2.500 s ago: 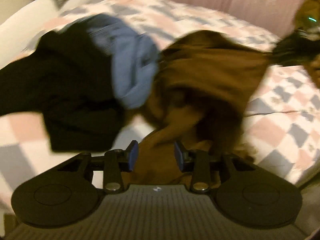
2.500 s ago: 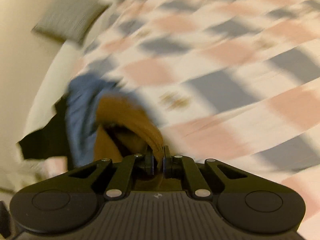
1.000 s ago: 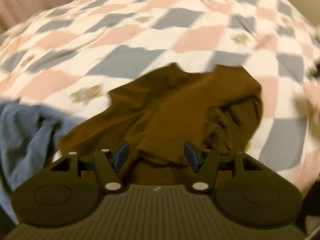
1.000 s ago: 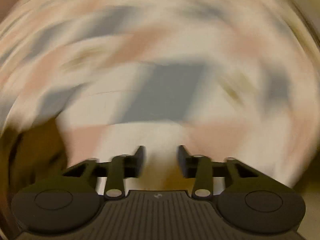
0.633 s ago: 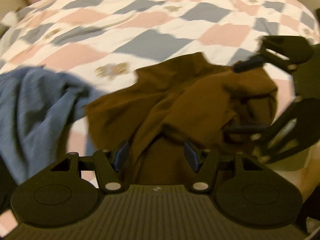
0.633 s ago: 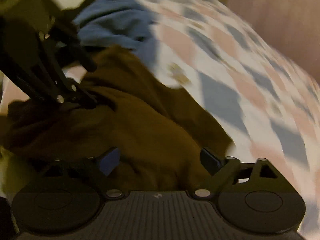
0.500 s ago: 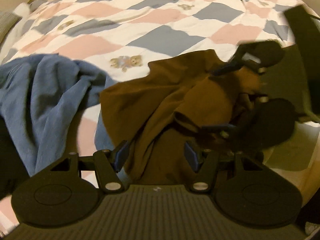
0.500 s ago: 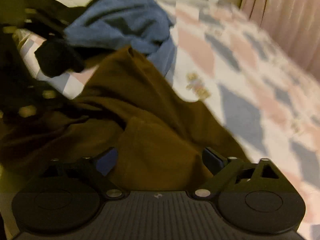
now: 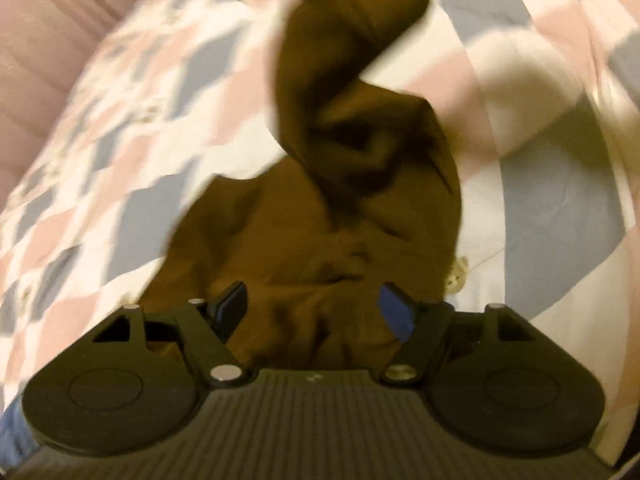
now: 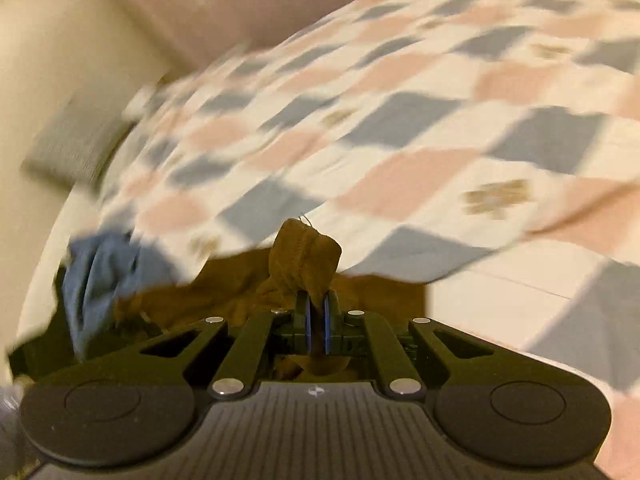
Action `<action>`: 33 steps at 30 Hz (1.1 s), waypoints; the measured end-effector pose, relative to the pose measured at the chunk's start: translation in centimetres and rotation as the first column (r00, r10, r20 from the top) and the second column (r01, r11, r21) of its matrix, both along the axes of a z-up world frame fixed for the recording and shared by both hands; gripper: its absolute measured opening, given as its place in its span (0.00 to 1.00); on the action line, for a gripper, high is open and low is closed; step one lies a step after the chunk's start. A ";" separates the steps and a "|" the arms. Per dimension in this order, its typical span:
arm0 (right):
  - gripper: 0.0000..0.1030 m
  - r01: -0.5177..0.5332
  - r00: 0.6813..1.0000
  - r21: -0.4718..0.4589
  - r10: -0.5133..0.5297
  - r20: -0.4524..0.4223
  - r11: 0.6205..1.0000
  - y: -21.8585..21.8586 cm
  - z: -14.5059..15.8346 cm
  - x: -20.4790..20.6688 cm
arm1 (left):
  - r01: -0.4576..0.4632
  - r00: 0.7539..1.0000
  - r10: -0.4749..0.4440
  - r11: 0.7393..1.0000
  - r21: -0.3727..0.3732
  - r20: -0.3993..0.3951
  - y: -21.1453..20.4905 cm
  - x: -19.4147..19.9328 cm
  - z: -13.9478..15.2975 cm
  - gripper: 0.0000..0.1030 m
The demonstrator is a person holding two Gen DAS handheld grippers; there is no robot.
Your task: Fold clothes
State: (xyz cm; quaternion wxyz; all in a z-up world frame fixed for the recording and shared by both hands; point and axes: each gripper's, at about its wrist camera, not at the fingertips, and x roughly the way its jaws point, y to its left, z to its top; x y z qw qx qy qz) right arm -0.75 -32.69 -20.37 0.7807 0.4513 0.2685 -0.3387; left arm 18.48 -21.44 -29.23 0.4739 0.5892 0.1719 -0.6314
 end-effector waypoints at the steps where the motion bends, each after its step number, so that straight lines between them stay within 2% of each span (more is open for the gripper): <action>1: 0.06 0.038 0.999 0.002 -0.038 -0.009 0.999 -0.1 -0.2 -0.9 | -0.009 1.000 0.010 0.999 0.041 -0.007 -0.6 0.1 -1.2 0.66; 3: 0.06 0.102 0.993 -0.010 -0.102 -0.051 0.995 -0.3 -0.3 -2.4 | -0.083 0.995 0.088 0.990 0.115 -0.042 -1.7 1.3 -3.3 0.36; 4: 0.06 0.133 0.988 -0.016 -0.134 -0.072 0.991 -0.4 -0.4 -3.2 | -0.133 0.989 0.139 0.984 0.119 -0.046 -1.9 2.1 -3.6 0.21; 5: 0.06 0.164 0.982 -0.025 -0.166 -0.093 0.986 -0.5 -0.4 -4.0 | -0.184 0.979 0.192 0.978 0.101 -0.070 -2.0 2.9 -2.9 0.16; 7: 0.06 0.233 0.959 -0.086 -0.244 -0.143 0.969 -1.0 0.3 -6.2 | -0.295 0.946 0.293 0.955 0.003 -0.139 -1.2 5.1 1.0 0.15; 8: 0.06 0.266 0.947 -0.117 -0.282 -0.152 0.957 -1.3 0.8 -7.5 | -0.357 0.927 0.343 0.931 -0.073 -0.153 -0.3 6.5 3.9 0.15; 9: 0.06 0.299 0.934 -0.148 -0.321 -0.159 0.943 -1.6 1.3 -8.8 | -0.423 0.902 0.398 0.892 -0.157 -0.164 0.9 8.3 7.3 0.15; 10: 0.06 0.332 0.917 -0.186 -0.363 -0.167 0.925 -2.2 1.9 -10.5 | -0.493 0.869 0.462 0.838 -0.235 -0.178 2.5 10.6 10.6 0.15; 11: 0.06 0.348 0.905 -0.207 -0.385 -0.181 0.914 -2.7 2.2 -11.7 | -0.568 0.822 0.538 0.763 -0.307 -0.185 4.4 13.3 13.9 0.16; 12: 0.06 0.362 0.892 -0.227 -0.407 -0.196 0.904 -3.3 2.5 -12.9 | -0.636 0.763 0.624 0.677 -0.371 -0.170 6.5 16.3 16.7 0.16; 13: 0.09 0.367 0.877 -0.217 -0.415 -0.242 0.904 -4.0 2.4 -14.0 | -0.691 0.690 0.707 0.580 -0.431 -0.156 8.6 19.3 19.2 0.18; 14: 0.11 0.372 0.852 -0.185 -0.414 -0.321 0.909 -5.0 1.7 -14.9 | -0.740 0.590 0.799 0.475 -0.475 -0.119 10.7 22.7 20.8 0.24; 15: 0.30 0.392 0.808 -0.155 -0.420 -0.413 0.907 -5.8 0.9 -15.4 | -0.781 0.465 0.883 0.376 -0.499 -0.062 12.7 26.2 21.7 0.26; 16: 0.49 0.413 0.758 -0.127 -0.418 -0.500 0.902 -6.6 0.1 -16.0 | -0.808 0.355 0.935 0.311 -0.499 0.008 14.0 28.8 21.6 0.27; 17: 0.52 0.421 0.726 -0.117 -0.411 -0.552 0.900 -7.0 -0.5 -16.4 | -0.828 0.246 0.966 0.252 -0.502 0.078 15.4 31.3 21.5 0.26; 18: 0.51 0.423 0.723 -0.123 -0.416 -0.552 0.898 -7.1 -0.6 -16.2 | -0.838 0.173 0.975 0.221 -0.500 0.142 16.4 32.8 21.2 0.25; 19: 0.55 0.425 0.720 -0.129 -0.421 -0.552 0.896 -7.1 -0.7 -16.1 | -0.838 0.151 0.972 0.222 -0.499 0.179 16.6 33.0 21.0 0.26; 20: 0.57 0.425 0.719 -0.133 -0.424 -0.551 0.895 -7.1 -0.9 -15.9 | -0.837 0.172 0.966 0.246 -0.489 0.193 16.5 32.5 20.7 0.29; 21: 0.59 0.396 0.753 -0.115 -0.394 -0.527 0.911 -7.2 -1.1 -14.8 | -0.836 0.204 0.959 0.276 -0.475 0.198 16.2 31.7 20.5 0.31; 22: 0.59 0.366 0.785 -0.097 -0.364 -0.502 0.925 -7.2 -1.4 -13.7 | -0.834 0.280 0.945 0.328 -0.444 0.171 15.2 30.4 20.0 0.37; 23: 0.59 0.334 0.816 -0.080 -0.330 -0.475 0.939 -7.3 -1.7 -12.6 | -0.822 0.383 0.913 0.406 -0.400 0.140 13.7 28.6 19.2 0.44; 25: 0.59 0.208 0.894 0.001 -0.190 -0.405 0.978 -7.6 -3.1 -9.2 | -0.750 0.587 0.806 0.577 -0.323 0.074 10.3 25.2 17.1 0.49; 26: 0.59 0.136 0.926 0.039 -0.113 -0.359 0.990 -7.7 -3.9 -7.3 | -0.695 0.678 0.734 0.658 -0.290 0.040 8.6 23.6 15.9 0.49; 27: 0.59 0.070 0.946 0.068 -0.045 -0.321 0.995 -7.6 -4.6 -5.5 | -0.634 0.752 0.659 0.729 -0.257 0.015 6.9 22.3 14.8 0.51; 28: 0.58 0.014 0.956 0.085 0.012 -0.295 0.996 -7.7 -5.4 -3.6 | -0.568 0.813 0.582 0.791 -0.229 -0.005 5.3 21.1 13.7 0.56; 30: 0.59 -0.099 0.963 0.113 0.124 -0.239 0.989 -8.0 -7.0 0.1 | -0.444 0.891 0.453 0.875 -0.192 0.003 2.5 19.6 11.2 0.62; 31: 0.59 -0.136 0.964 0.125 0.160 -0.211 0.983 -8.2 -7.9 1.7 | -0.388 0.919 0.394 0.905 -0.172 0.002 1.2 19.2 10.0 0.62; 33: 0.59 -0.196 0.959 0.147 0.221 -0.177 0.969 -8.6 -9.6 4.5 | -0.334 0.942 0.336 0.934 -0.129 -0.012 -0.7 19.6 7.9 0.66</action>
